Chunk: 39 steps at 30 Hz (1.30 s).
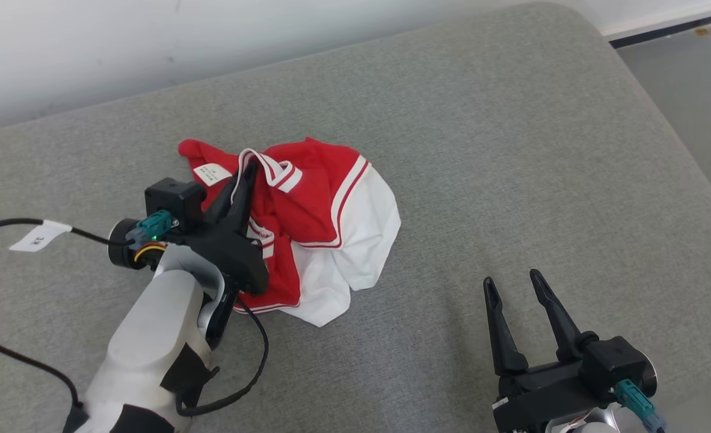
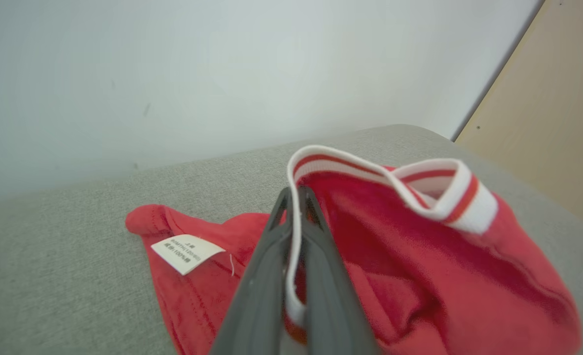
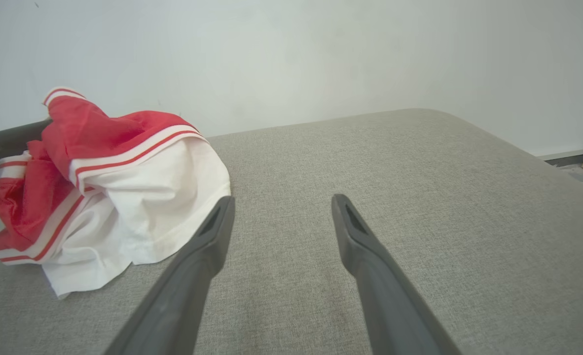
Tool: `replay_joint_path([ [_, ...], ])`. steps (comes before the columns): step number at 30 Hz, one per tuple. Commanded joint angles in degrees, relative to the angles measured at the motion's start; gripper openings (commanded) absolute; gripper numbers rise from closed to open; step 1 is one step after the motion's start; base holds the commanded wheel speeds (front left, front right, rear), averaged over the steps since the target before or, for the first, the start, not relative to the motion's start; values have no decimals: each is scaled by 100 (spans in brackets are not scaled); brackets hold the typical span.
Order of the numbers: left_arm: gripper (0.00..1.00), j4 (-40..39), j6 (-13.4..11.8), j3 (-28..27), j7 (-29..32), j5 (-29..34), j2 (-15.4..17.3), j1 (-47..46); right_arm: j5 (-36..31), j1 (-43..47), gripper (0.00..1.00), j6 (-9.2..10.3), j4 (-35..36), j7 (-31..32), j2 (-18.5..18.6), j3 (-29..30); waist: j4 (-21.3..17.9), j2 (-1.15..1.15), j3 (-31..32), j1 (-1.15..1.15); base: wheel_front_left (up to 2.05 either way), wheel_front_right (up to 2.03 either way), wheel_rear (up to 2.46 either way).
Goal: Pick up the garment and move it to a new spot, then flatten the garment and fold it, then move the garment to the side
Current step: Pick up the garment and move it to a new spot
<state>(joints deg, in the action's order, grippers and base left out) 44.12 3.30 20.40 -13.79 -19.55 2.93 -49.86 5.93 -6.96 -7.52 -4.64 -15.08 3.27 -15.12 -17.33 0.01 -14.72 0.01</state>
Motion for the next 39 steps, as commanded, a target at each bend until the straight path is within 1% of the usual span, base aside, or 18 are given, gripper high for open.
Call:
replay_joint_path([
  [1, 100, 65, -76, 48, -73, 67, 6, -97, -32, -32, 100, 6, -19, 0, -11, -2, 82, -1, -3, -1, 0, 0, 0],
  [4, 100, 33, -125, 165, -118, 156, -1, -139, 10, -16, 100, 6, 2, 0, -14, -28, 185, -1, 120, -1, 0, 0, 0],
  [7, 100, -139, -150, 193, -145, 126, -2, 35, 49, 31, 100, 6, -7, 0, 42, -62, 301, -1, 327, -1, 0, 0, 0],
  [8, 100, -255, -133, 162, -143, 29, -1, 144, 64, 57, 100, 6, -5, 0, 68, -69, 347, -1, 405, -1, 0, 0, 0],
  [11, 100, -811, 8, 39, -142, -424, -1, 519, 145, 126, 100, 6, 93, 0, 110, -76, 532, -1, 654, -1, 0, 0, 0],
  [14, 100, -1458, -40, -83, -143, -373, -2, 1036, 217, 287, 100, 6, 103, 0, 198, -71, 767, -1, 938, -1, 0, 0, 0],
  [15, 100, -1458, -40, -83, -143, -373, -2, 1036, 217, 287, 100, 6, 103, 0, 198, -71, 767, -1, 938, -1, 0, 0, 0],
  [18, 100, -1964, -143, -223, -142, -312, 6, 1621, 276, 407, 100, 6, 71, 0, 258, -86, 993, -1, 1209, -1, 0, 0, 0],
  [20, 100, -2189, -187, -265, -144, -314, 8, 1954, 333, 508, 100, 6, 46, 0, 292, -74, 1160, -1, 1353, -1, 0, 0, 0],
  [22, 100, -2270, -125, -229, -143, -383, 11, 2248, 381, 555, 100, 6, 16, 0, 325, -109, 1308, -1, 1465, -1, 0, 0, 0],
  [23, 100, -2326, -105, -227, -144, -418, 37, 2376, 392, 578, 100, 6, 2, 0, 343, -146, 1360, -1, 1513, -1, 0, 0, 0],
  [25, 100, -2516, -153, -303, -144, -395, 162, 2586, 416, 611, 100, 6, -8, -1, 363, -165, 1444, -1, 1597, -1, 0, 0, 0],
  [28, 100, -3051, -278, -517, -144, -315, 226, 3032, 416, 672, 100, 6, 12, 0, 378, -119, 1560, -1, 1698, -1, 0, 0, 0],
  [31, 100, -3694, -378, -853, -144, -144, 334, 3499, 379, 716, 100, 6, 50, 0, 385, -55, 1622, -1, 1774, -1, 0, 0, 0],
  [33, 100, -4112, -435, -1081, -144, 13, 314, 3864, 337, 787, 100, 6, 78, 0, 363, 29, 1647, -1, 1812, -1, 0, 0, 0],
  [36, 100, -4628, -480, -1431, -143, 217, 273, 4373, 260, 865, 100, 6, 137, 0, 311, 130, 1665, -1, 1832, -1, 0, 0, 0],
  [39, 100, -5004, -380, -1656, -143, 512, 216, 4777, 179, 959, 100, 6, 186, 0, 278, 194, 1664, -1, 1846, -1, 0, 0, 0],
])
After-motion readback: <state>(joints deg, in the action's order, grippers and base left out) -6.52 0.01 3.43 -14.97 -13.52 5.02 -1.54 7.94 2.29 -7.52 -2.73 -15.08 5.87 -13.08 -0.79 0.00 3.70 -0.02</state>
